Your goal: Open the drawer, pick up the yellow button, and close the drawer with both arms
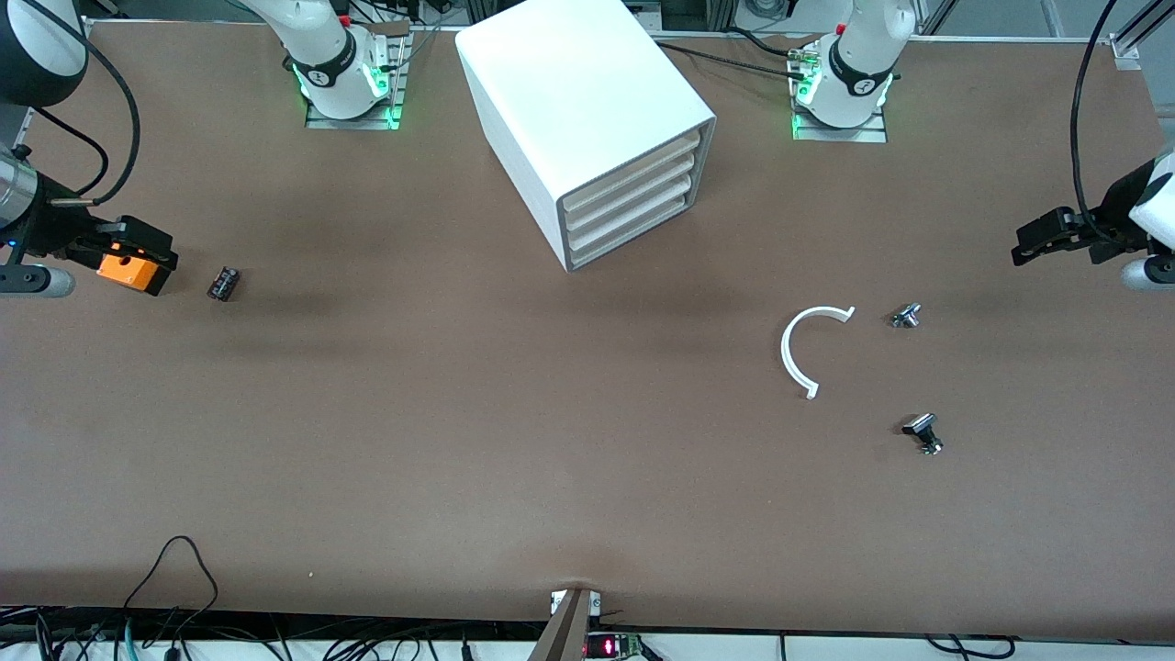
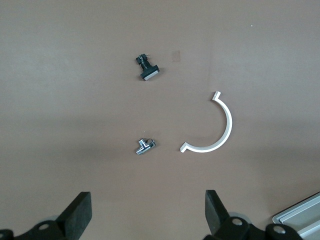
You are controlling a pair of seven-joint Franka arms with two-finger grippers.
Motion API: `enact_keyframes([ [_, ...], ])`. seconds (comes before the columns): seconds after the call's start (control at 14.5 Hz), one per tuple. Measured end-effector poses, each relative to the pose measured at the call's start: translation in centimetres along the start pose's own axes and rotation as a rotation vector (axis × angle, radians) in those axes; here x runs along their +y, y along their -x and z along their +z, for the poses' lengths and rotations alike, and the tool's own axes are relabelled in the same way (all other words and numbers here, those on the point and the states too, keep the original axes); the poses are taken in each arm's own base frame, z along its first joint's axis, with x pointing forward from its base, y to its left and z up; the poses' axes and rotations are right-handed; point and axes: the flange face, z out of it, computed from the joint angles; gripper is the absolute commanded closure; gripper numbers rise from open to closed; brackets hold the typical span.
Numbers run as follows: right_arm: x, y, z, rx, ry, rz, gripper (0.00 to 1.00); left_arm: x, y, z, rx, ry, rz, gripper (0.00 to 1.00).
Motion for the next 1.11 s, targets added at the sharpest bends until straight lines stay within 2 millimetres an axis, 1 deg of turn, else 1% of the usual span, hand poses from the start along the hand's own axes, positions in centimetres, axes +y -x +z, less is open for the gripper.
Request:
enact_keyframes([
  [0.35,0.2,0.0,0.0,0.000,0.000,0.003,0.00,-0.5,0.0,0.7,-0.029,0.013,-0.012,0.00],
  [0.69,0.1,0.0,0.0,0.000,0.000,0.002,0.00,0.7,-1.1,3.2,-0.078,0.073,-0.006,0.00],
  [0.83,0.1,0.0,0.0,0.000,0.000,0.002,0.00,1.0,-1.1,4.2,-0.121,0.096,-0.008,0.00],
  [0.9,0.1,0.0,0.0,0.000,0.000,0.002,0.00,1.1,-1.0,5.1,-0.161,0.102,-0.007,0.00],
  [0.97,0.1,0.0,0.0,0.001,0.000,0.002,0.00,1.2,-1.0,6.7,-0.219,0.108,-0.006,0.00],
  [1.11,0.0,0.0,0.0,0.002,0.000,0.000,0.00,2.2,-1.5,11.5,-0.343,0.138,0.000,0.00],
])
